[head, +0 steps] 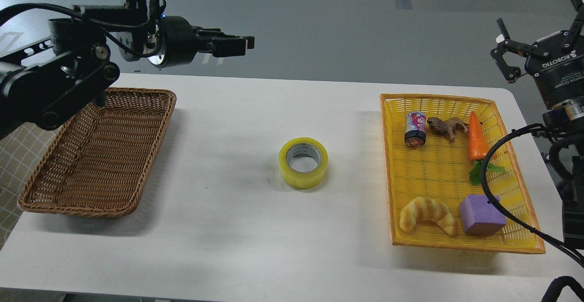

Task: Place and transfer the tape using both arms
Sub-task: 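Move the left gripper over the basket toward the tape roll, then lower the left gripper into the tape roll's hole and grasp it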

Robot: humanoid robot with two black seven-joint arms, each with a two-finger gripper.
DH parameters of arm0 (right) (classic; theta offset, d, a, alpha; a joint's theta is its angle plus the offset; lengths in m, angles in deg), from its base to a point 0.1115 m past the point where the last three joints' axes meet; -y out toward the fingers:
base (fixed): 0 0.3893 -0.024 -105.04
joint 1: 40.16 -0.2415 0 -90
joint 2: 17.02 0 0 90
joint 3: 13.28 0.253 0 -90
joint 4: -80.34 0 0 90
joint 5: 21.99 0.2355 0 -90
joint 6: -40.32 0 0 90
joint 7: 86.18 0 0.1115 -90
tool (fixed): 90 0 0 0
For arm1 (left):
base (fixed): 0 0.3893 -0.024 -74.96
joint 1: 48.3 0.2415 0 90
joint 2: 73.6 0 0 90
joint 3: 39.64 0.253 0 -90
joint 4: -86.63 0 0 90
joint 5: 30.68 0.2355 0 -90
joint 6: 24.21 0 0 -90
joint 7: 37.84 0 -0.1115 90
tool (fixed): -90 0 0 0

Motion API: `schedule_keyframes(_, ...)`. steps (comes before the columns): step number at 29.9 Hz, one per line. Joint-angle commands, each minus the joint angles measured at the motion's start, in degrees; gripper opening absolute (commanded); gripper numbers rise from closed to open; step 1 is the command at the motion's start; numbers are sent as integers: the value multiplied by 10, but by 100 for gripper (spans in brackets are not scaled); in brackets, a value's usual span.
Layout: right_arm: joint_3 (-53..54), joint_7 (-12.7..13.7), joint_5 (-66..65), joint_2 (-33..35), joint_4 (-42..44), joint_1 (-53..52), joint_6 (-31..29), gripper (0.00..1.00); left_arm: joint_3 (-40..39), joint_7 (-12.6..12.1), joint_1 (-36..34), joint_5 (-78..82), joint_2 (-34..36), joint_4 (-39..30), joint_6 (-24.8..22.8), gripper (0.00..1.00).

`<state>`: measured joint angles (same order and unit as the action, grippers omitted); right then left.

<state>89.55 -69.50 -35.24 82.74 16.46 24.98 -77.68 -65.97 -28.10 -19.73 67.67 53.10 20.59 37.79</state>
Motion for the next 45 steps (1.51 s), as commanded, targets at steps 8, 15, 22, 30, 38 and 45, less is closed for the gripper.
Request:
schedule_keyframes(8,24,-1,0,1,33,3,0,100,36,-107,0,24,-35,-74,0,98)
schedule_keyframes(15,24,-1,0,1,33,4,0,100,70,-108,2,22,-79,-77,0,98)
schedule_keyframes(22,25,-1,1,1,34,4,0,100,103,-101,9,22,-112,-66,0,98)
schedule_keyframes(30,25,-1,0,1,35,6,0,100,131,-108,18,20,-148,-25,0,98)
schedule_keyframes(38,25,-1,0,1,35,9,0,100,132,-109,23,19,-196,16,0,98)
schedule_keyframes(45,25,-1,0,1,35,18,0,100,132,-108,27,19,-233,89,0,97)
